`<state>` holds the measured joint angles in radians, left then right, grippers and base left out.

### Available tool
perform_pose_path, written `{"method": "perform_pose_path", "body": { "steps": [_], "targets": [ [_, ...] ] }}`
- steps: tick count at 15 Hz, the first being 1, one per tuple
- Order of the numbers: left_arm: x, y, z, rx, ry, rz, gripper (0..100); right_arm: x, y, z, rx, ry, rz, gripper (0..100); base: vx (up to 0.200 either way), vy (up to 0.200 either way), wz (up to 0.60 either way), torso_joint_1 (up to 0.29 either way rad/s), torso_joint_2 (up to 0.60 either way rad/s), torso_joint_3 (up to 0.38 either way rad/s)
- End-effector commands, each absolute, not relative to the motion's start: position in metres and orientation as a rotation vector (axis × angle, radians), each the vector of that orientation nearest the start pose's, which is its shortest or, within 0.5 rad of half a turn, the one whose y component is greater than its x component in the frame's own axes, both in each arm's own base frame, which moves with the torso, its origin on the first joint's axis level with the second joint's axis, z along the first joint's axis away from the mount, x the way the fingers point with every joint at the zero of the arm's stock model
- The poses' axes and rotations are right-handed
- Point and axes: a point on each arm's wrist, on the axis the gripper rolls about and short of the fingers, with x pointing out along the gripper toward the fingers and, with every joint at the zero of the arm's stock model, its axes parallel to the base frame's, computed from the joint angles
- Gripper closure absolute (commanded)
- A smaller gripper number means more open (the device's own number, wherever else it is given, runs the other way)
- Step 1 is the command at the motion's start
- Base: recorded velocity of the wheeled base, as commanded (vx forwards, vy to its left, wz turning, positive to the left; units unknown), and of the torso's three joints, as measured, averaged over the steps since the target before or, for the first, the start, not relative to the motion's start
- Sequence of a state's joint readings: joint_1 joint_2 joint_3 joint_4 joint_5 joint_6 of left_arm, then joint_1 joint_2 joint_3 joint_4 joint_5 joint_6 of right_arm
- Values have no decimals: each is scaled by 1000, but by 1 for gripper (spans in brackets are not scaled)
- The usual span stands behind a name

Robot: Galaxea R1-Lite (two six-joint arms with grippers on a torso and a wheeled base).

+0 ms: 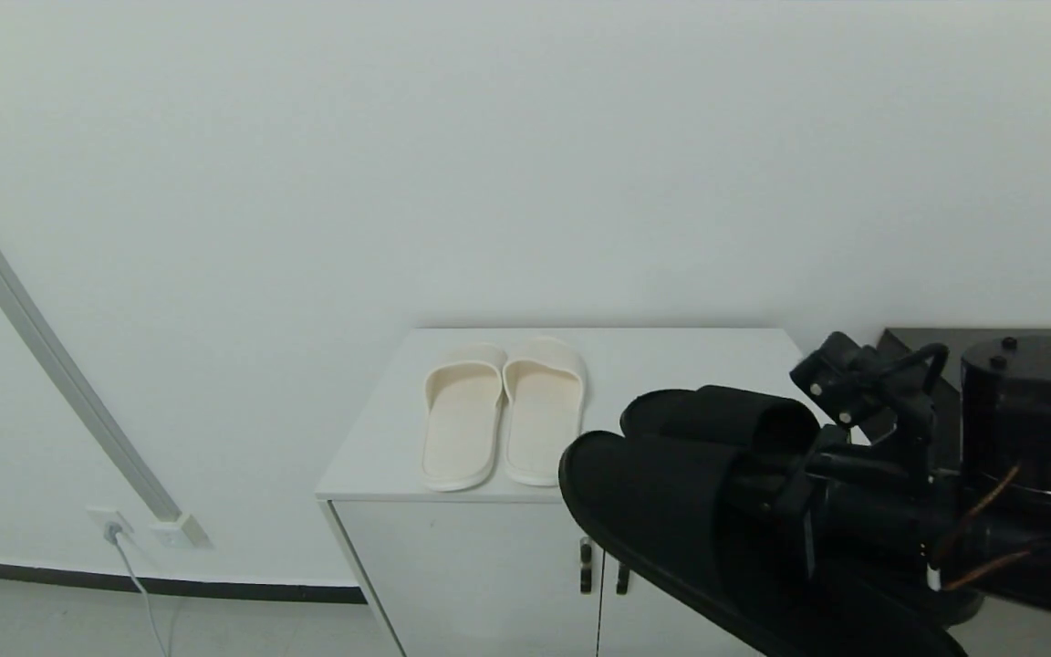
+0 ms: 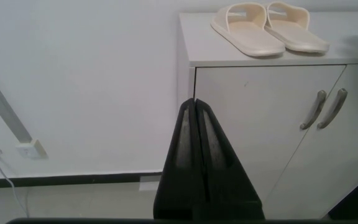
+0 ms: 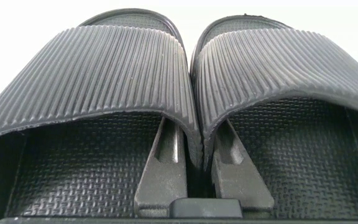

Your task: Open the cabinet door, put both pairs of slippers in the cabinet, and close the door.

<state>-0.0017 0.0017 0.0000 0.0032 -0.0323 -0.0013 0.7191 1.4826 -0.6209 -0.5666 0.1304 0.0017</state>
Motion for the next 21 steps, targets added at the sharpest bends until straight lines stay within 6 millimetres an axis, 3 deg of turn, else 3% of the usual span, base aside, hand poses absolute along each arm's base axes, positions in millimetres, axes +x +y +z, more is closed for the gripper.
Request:
{"method": "perform_pose_path", "body": {
  "steps": [1, 6, 13, 21],
  "targets": [
    [-23, -1, 75, -2, 5, -34, 100, 164, 153, 197, -73, 250, 878, 100, 0, 0, 0, 0, 0, 0],
    [-23, -1, 75, -2, 5, -34, 100, 161, 152, 196, -69, 254, 901, 100, 0, 0, 0, 0, 0, 0],
    [-23, -1, 75, -2, 5, -34, 100, 160, 154, 193, -76, 266, 913, 100, -200, 0, 0, -4, 2, 3],
    [-23, -1, 75, -2, 5, -34, 100, 157, 155, 191, -82, 271, 925, 100, 0, 0, 0, 0, 0, 0]
  ]
}}
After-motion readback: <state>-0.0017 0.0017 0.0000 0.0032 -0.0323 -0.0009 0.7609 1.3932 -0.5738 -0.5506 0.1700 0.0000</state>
